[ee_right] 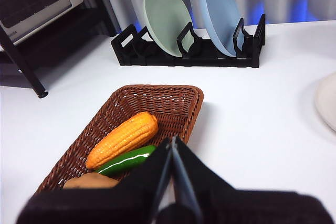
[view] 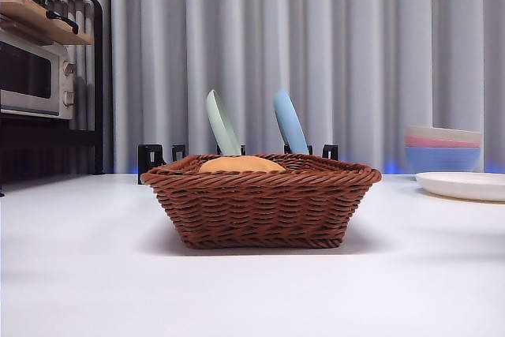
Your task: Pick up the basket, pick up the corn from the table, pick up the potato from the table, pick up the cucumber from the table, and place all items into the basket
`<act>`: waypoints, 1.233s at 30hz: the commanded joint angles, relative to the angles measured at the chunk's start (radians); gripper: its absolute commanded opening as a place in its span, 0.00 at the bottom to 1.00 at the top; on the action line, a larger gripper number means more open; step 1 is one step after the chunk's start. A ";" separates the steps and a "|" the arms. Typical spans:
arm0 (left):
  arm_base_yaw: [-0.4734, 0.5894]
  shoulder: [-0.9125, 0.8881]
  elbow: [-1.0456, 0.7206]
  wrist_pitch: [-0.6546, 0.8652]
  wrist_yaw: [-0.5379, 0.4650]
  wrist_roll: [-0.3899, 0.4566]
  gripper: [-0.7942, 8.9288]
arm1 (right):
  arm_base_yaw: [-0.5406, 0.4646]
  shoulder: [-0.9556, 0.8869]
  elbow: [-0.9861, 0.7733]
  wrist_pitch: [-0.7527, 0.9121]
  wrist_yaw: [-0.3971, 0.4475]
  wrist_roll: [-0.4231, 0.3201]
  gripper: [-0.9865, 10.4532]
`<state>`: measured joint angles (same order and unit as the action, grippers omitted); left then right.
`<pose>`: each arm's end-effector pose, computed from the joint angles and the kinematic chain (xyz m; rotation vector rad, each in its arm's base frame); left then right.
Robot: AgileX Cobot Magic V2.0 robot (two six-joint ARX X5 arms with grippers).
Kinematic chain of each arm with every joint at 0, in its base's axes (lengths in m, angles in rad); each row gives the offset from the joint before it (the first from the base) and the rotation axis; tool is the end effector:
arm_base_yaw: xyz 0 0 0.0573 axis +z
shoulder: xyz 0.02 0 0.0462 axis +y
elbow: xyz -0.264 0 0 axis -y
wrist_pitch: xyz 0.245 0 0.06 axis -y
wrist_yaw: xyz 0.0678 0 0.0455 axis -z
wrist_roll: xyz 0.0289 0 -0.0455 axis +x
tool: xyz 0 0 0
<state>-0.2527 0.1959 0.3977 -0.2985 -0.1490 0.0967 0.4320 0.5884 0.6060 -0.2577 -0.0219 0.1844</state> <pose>0.0834 -0.0171 0.2535 0.1158 0.0897 -0.1081 0.1253 0.0584 0.2913 0.1311 0.2778 0.4282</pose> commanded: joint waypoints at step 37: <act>0.243 -0.193 -0.394 0.120 0.206 -0.025 0.08 | 0.000 -0.002 -0.005 -0.015 0.003 0.008 0.09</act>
<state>-0.0132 0.0048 0.0177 -0.1795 0.0620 0.0772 0.4320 0.5888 0.6060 -0.2771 -0.0223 0.1860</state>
